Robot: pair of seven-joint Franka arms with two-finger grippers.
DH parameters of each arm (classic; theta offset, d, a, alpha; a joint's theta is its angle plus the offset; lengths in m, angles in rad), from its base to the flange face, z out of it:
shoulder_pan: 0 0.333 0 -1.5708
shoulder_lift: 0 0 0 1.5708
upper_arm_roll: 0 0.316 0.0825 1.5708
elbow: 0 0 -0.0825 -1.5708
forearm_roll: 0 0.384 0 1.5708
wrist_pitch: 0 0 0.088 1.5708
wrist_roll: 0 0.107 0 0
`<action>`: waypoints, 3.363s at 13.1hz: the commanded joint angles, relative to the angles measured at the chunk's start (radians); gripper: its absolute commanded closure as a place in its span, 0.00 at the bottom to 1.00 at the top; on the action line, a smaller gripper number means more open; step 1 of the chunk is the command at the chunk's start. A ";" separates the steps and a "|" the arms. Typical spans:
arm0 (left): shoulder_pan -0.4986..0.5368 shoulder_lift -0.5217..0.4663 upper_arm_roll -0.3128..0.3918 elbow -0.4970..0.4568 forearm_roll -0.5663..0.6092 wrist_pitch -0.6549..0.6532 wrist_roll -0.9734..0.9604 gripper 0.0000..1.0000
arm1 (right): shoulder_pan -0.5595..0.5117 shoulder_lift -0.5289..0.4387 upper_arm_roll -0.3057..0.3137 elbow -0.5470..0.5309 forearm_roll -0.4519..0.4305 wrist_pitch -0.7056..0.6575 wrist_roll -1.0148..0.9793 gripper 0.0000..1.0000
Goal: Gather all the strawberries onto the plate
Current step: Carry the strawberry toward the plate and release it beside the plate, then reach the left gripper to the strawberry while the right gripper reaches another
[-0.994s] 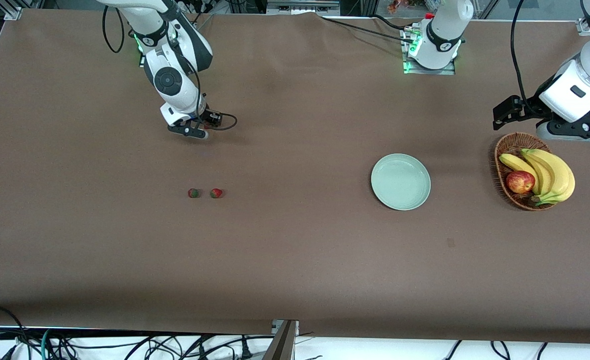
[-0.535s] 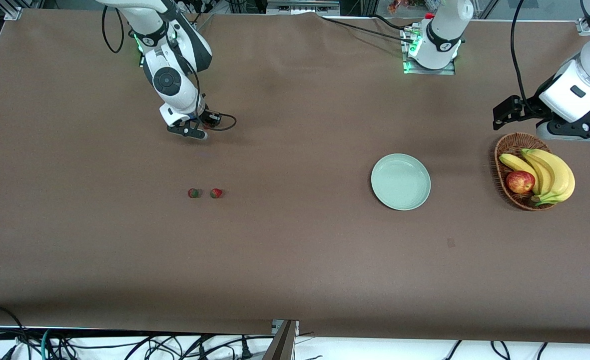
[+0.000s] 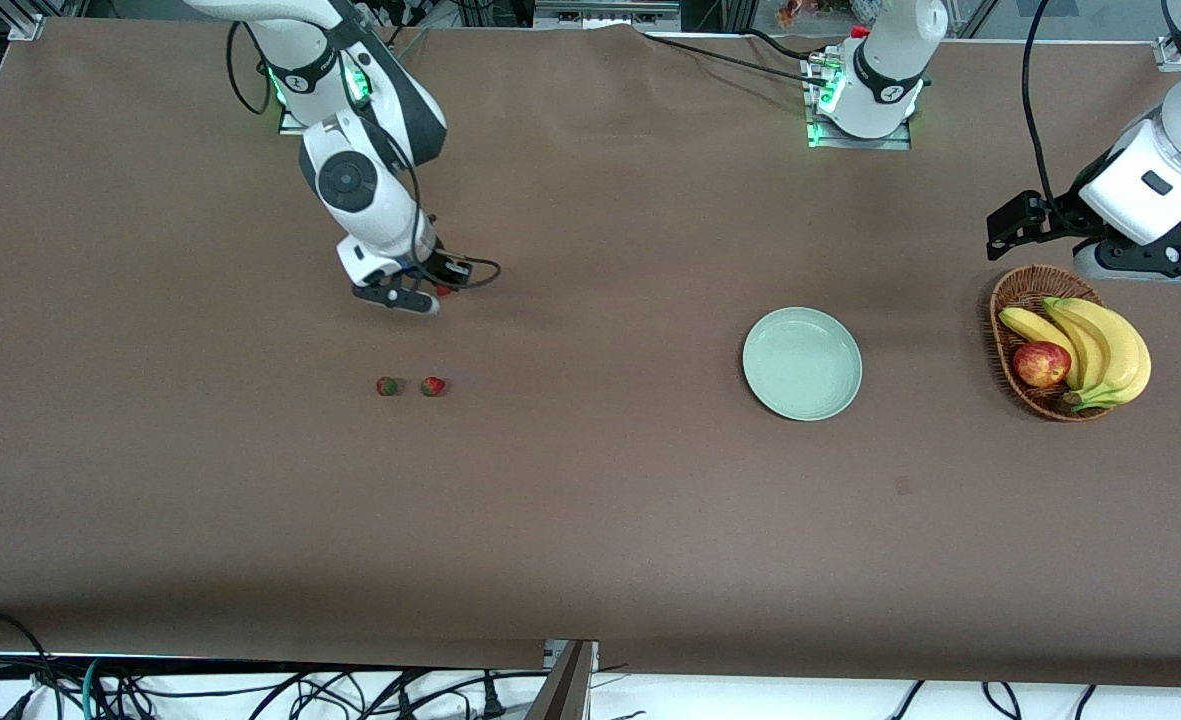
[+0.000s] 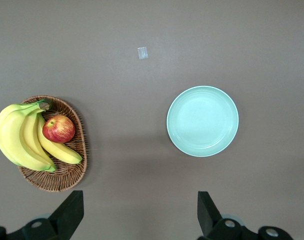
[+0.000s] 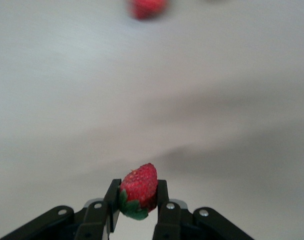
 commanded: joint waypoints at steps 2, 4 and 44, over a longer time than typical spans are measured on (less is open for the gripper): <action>0.000 0.015 -0.006 0.032 0.019 -0.022 -0.003 0.00 | 0.133 0.277 -0.002 0.480 0.002 -0.182 0.177 0.86; 0.000 0.015 -0.006 0.032 0.019 -0.023 -0.003 0.00 | 0.212 0.387 -0.003 0.644 0.000 -0.185 0.292 0.86; -0.345 0.497 -0.107 0.003 -0.002 0.302 -0.673 0.00 | 0.134 0.445 -0.301 0.869 -0.119 -0.675 -0.411 0.00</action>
